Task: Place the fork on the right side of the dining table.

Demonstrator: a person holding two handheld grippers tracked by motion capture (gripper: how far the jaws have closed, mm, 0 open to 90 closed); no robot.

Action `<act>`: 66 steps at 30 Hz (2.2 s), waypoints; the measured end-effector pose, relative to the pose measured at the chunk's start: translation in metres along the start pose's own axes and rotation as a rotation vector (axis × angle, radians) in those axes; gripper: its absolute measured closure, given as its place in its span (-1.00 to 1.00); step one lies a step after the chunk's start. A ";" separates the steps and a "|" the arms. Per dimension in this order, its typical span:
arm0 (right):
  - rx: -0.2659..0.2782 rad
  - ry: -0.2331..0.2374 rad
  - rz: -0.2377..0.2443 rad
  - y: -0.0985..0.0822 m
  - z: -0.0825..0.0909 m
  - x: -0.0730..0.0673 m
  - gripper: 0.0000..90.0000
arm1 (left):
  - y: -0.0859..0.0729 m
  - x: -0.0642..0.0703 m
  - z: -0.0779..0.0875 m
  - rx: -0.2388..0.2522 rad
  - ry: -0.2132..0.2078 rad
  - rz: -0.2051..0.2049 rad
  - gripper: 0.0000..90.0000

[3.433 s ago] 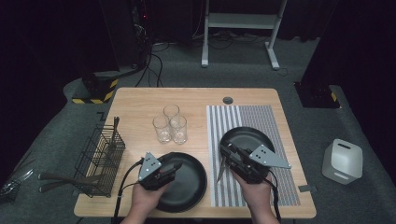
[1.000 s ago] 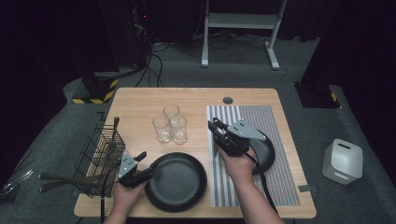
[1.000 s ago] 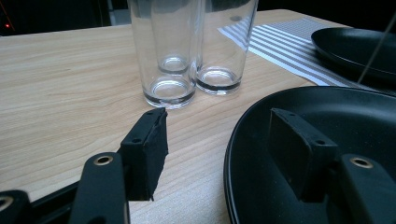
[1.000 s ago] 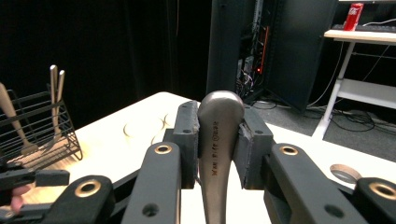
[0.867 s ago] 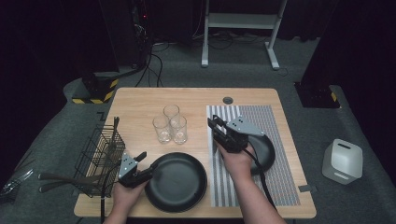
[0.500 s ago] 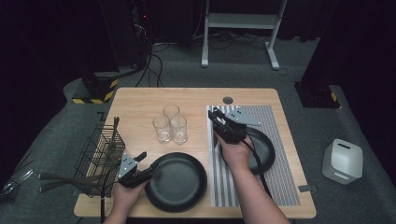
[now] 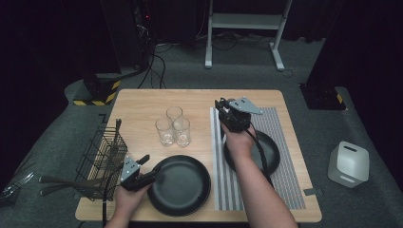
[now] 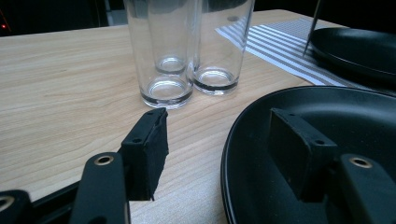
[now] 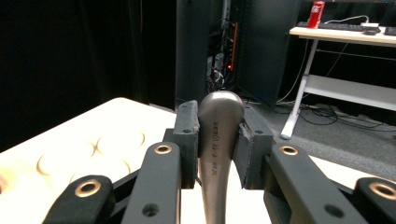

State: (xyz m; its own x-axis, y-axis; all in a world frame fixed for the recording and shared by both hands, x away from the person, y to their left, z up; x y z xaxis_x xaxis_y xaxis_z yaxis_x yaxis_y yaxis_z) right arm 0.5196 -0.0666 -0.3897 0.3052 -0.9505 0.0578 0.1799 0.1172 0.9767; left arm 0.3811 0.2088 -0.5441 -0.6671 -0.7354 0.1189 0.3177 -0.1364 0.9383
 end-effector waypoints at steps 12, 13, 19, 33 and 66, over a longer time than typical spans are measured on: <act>-0.002 -0.043 0.018 0.010 -0.025 0.005 0.62 | 0.000 0.000 0.000 0.002 -0.006 -0.003 -0.14; -0.004 -0.051 0.024 0.011 -0.030 0.006 0.62 | 0.000 0.000 0.000 0.002 -0.006 -0.003 -0.14; -0.005 -0.061 0.016 0.011 -0.043 0.008 0.62 | 0.000 0.001 0.000 0.006 -0.007 0.001 -0.14; -0.027 -0.098 0.003 0.007 -0.062 0.015 0.62 | 0.000 0.001 0.000 0.012 -0.013 0.005 -0.14; -0.060 -0.105 0.029 0.002 -0.065 0.015 0.61 | 0.000 0.000 0.000 0.011 -0.013 0.012 -0.12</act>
State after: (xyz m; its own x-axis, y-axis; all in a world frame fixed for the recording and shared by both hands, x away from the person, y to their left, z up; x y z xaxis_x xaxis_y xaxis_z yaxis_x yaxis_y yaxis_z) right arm 0.5859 -0.0622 -0.4001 0.2124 -0.9709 0.1103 0.2291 0.1592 0.9603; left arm 0.3815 0.2091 -0.5439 -0.6722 -0.7280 0.1345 0.3183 -0.1202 0.9403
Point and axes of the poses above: each handheld gripper's, and its own axes: z roughly backward along the jaws, y roughly out of its top, x roughly to its right, the point moved 7 cm from there along -z, roughly forward along the jaws, and after that the axes turned 14 degrees about -y, right-handed, at the moved point
